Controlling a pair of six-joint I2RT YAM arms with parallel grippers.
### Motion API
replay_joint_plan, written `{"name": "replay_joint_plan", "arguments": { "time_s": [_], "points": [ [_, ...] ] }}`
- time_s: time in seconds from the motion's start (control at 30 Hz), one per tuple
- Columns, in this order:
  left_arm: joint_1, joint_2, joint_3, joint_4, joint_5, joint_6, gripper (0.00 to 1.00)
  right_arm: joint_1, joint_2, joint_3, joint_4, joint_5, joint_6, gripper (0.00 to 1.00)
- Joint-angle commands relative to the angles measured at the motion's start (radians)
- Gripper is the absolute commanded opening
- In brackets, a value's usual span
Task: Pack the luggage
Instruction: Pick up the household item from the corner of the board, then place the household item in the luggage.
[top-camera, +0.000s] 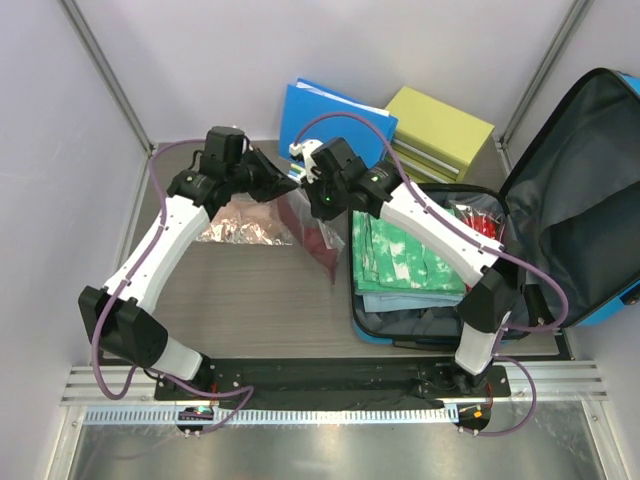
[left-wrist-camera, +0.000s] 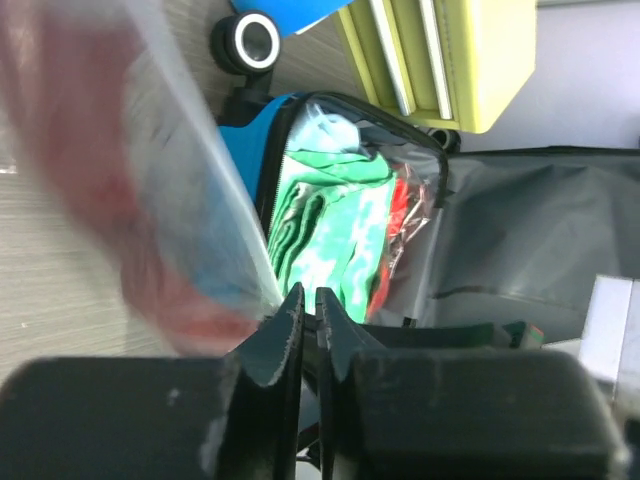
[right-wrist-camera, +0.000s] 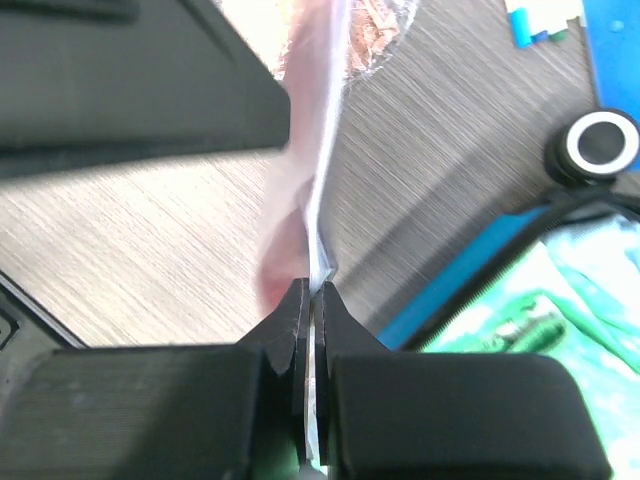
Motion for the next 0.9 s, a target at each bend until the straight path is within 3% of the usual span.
{"name": "replay_joint_plan", "arguments": {
  "time_s": [0.0, 0.03, 0.13, 0.27, 0.47, 0.6, 0.87],
  "points": [
    [-0.005, -0.025, 0.011, 0.042, 0.026, 0.005, 0.22, -0.002, -0.128, 0.041, -0.038, 0.029, 0.000, 0.01],
    [-0.005, -0.023, 0.016, 0.028, 0.021, 0.014, 0.35, 0.000, -0.145, 0.050, -0.057, 0.029, 0.005, 0.01],
    [-0.001, -0.037, 0.013, 0.026, -0.002, 0.023, 0.50, 0.001, -0.182, 0.113, -0.172, 0.035, -0.004, 0.01],
    [0.014, -0.037, 0.001, 0.022, -0.008, 0.032, 0.55, 0.000, -0.237, 0.191, -0.351, 0.125, -0.029, 0.01],
    [0.025, -0.010, -0.003, 0.033, 0.012, 0.063, 0.64, -0.078, -0.354, 0.003, -0.450, 0.205, -0.052, 0.01],
    [0.026, 0.012, 0.007, 0.086, 0.024, 0.114, 0.75, -0.098, -0.380, 0.024, -0.525, 0.190, -0.040, 0.01],
    [0.026, 0.052, 0.005, 0.106, 0.075, 0.164, 0.77, -0.098, -0.458, 0.079, -0.623, 0.216, 0.002, 0.01]
  ]
}}
